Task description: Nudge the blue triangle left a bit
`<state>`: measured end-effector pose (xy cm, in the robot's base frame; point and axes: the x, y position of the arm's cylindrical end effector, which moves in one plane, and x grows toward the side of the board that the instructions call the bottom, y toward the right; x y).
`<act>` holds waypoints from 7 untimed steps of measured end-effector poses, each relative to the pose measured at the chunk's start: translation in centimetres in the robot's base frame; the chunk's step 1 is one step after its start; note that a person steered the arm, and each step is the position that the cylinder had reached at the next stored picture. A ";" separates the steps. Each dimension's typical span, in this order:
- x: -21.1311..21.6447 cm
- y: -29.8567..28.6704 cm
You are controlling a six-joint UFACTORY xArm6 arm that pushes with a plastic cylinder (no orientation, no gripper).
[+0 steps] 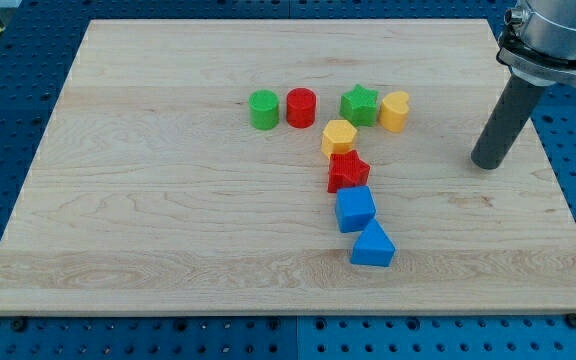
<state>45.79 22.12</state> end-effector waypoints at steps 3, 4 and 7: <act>-0.2 0.0; -0.2 -0.1; -7.6 -0.1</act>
<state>38.21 21.99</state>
